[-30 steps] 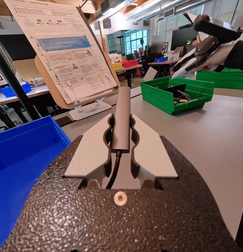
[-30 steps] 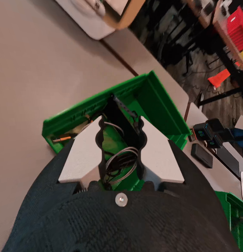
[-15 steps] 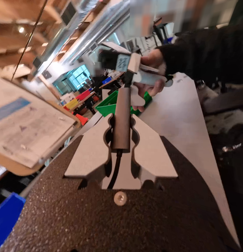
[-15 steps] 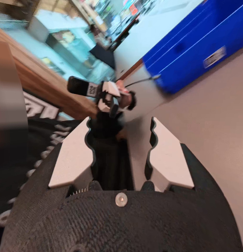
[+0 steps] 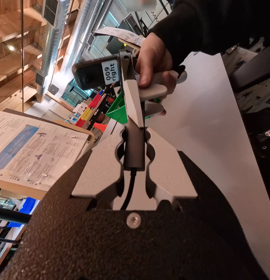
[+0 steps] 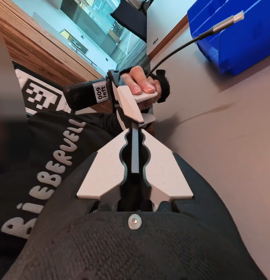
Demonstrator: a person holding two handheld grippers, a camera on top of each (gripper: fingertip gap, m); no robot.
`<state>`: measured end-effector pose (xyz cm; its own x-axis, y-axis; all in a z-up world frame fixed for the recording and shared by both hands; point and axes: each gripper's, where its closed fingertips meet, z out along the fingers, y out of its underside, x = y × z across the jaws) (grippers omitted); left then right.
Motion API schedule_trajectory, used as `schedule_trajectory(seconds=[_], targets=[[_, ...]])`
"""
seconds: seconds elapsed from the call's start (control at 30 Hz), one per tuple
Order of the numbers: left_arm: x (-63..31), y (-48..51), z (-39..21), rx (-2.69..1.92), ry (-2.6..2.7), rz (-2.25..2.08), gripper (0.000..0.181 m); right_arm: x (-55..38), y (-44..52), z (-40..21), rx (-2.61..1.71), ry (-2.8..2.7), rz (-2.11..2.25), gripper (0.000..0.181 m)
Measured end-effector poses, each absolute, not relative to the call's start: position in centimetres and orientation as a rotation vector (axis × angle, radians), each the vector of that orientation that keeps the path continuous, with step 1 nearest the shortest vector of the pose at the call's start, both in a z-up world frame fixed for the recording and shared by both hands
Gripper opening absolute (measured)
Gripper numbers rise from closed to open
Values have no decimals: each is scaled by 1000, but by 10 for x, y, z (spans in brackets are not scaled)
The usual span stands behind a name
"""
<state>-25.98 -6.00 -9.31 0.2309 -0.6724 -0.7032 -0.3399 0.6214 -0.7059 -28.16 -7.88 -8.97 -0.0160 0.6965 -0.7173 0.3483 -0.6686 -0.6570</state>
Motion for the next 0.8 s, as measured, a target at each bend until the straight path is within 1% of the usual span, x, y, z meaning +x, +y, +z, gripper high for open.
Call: schedule_trajectory(seconds=[0.03,0.07,0.13,0.17,0.2,0.27,0.4,0.47,0.53,0.63,0.8], targets=[[-260,-59,-93,-943,1362,-283,21,-281,-78,-92,-1970,-1124,1696,8],[-260,-59,-91,-938,1340,-288,27,-279,-74,-93,-1972,-1138,1647,8],[-262,-58,-84,-932,1299,-289,61,-270,-62,-94,-1981,-1130,1537,8],[-264,-57,-81,-927,1282,-285,68,-262,-52,-92,-1984,-1110,1475,8],[-267,-57,-79,-928,1273,-280,69,-251,-37,-89,-1987,-1070,1374,8],[-271,-54,-78,-945,1264,-285,69,-213,5,-85,-2003,-1019,996,8],[-276,-46,-85,-993,1257,-293,61,-70,83,-68,-2075,-961,-20,8],[-275,-42,-91,-1010,1273,-274,58,-3,99,-52,-2113,-925,-374,8],[-274,-40,-97,-1031,1287,-258,56,45,111,-38,-2126,-905,-580,8],[-270,-37,-107,-1060,1320,-248,54,92,130,-35,-2186,-860,-737,8],[-265,-38,-120,-1098,1357,-260,50,146,154,-81,-2353,-937,-945,8]])
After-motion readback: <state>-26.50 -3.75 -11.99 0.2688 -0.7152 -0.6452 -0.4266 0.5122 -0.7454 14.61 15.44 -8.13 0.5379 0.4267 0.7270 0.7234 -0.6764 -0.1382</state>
